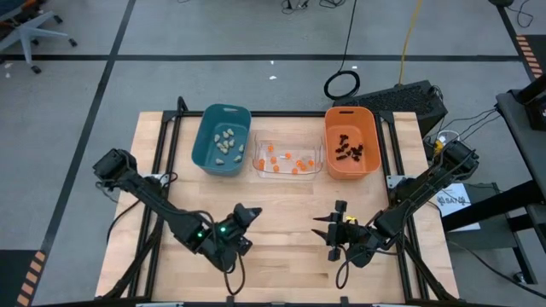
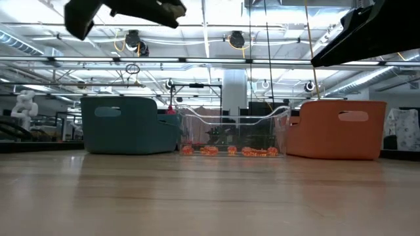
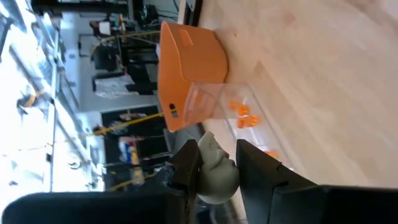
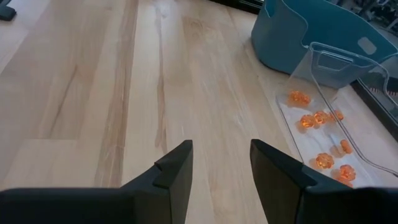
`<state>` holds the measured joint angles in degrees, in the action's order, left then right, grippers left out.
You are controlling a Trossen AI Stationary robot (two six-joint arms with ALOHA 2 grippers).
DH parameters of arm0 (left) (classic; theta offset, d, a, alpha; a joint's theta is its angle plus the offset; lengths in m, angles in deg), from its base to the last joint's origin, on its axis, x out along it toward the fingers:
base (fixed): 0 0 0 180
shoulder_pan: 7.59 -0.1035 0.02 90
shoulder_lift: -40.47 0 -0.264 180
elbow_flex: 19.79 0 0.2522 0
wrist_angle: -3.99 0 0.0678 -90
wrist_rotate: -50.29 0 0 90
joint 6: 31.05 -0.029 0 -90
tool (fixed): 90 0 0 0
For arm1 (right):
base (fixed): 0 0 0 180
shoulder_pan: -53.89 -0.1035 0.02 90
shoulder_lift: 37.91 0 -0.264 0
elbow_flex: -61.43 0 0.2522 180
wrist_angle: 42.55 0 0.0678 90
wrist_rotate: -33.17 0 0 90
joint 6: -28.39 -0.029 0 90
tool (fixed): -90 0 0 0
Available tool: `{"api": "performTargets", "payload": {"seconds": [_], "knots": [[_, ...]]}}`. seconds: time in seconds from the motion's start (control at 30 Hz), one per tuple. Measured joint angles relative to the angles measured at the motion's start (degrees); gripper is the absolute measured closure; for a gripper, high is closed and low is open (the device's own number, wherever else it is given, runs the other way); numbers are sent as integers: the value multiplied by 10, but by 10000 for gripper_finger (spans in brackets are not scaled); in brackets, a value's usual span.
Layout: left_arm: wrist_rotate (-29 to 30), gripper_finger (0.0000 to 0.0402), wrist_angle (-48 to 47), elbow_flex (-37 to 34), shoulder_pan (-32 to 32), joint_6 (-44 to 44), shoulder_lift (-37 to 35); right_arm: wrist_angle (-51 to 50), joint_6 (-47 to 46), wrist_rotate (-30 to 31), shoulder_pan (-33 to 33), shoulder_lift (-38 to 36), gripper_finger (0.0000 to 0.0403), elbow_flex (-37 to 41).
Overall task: Sort Halloween decoration
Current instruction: Put the white skull toy into the blue bin
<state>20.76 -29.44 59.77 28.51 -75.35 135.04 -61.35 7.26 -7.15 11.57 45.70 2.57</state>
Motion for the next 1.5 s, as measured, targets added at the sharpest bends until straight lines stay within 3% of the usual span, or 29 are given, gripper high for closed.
{"api": "performTargets", "payload": {"seconds": [0.2,1.0,1.2,1.5], "knots": [[0,318,37,0,-10,-74,0,-1,0,-2,0,0,259,0],[-2,318,59,0,-12,-66,0,0,-7,-2,0,0,259,0],[-3,318,59,0,-12,1,0,0,-7,-2,0,0,259,0],[-20,318,59,0,-12,206,0,1,-7,-2,0,0,259,0]]}}
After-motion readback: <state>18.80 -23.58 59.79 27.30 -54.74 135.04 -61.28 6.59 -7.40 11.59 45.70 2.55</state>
